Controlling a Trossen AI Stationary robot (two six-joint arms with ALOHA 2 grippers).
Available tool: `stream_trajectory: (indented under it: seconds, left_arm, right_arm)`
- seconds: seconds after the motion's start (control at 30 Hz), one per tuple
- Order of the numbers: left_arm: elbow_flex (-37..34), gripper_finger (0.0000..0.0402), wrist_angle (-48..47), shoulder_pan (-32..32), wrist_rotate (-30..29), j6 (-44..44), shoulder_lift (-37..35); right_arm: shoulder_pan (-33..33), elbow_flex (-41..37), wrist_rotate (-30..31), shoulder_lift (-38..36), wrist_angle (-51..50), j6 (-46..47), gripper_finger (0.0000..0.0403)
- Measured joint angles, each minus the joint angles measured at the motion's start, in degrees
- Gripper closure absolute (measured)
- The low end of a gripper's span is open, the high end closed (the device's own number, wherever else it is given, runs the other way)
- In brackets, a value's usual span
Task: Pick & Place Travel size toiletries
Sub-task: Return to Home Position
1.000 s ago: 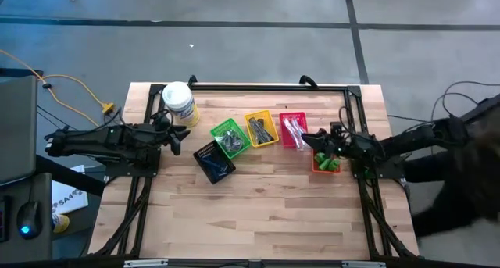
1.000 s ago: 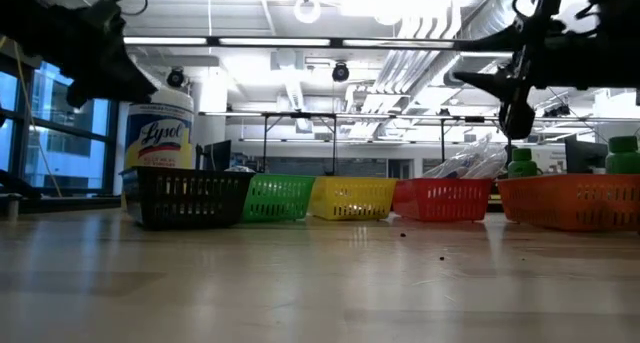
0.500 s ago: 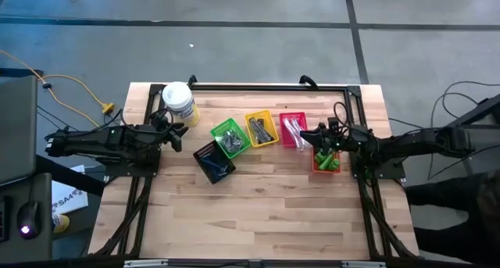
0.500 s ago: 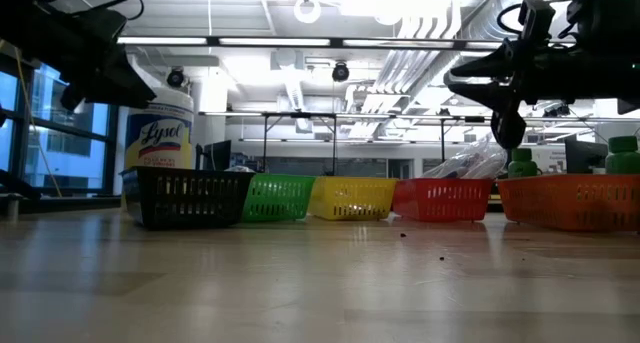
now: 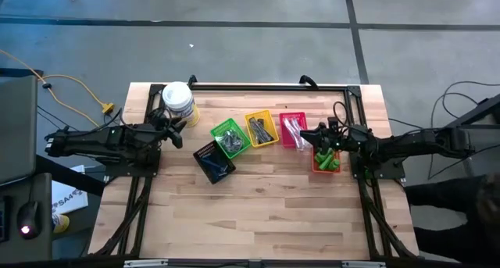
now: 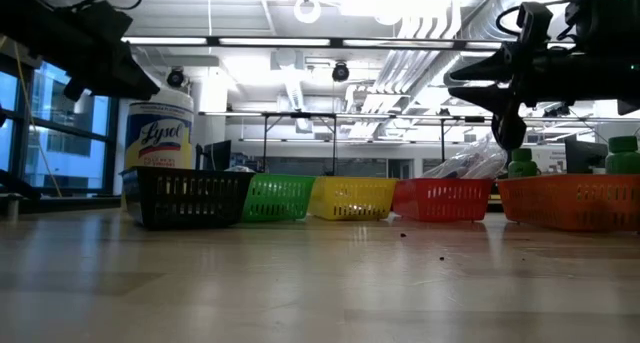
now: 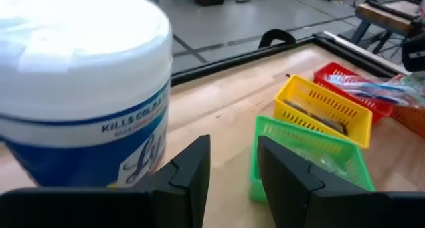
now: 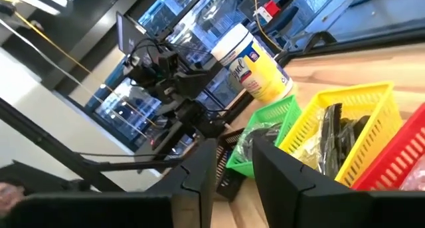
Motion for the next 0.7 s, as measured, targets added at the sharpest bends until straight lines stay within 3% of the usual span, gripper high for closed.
stream_trajectory:
  seconds: [0.13, 0.3, 0.7]
  left_arm:
    - [0.00, 0.0280, 0.68, -0.01, 0.11, 2.58, 0.02]
    - [0.00, 0.0280, -2.16, 0.00, 1.92, 1.99, 0.02]
    - [0.00, 0.0280, -2.97, 0.00, 6.36, 1.95, 0.02]
  right_arm:
    - [0.02, -0.01, 0.54, 0.00, 0.00, -2.32, 0.0314]
    - [0.00, 0.09, 6.73, 0.00, -0.02, -1.59, 0.0314]
    - [0.03, 0.09, 7.38, 0.00, -0.10, -5.60, 0.0314]
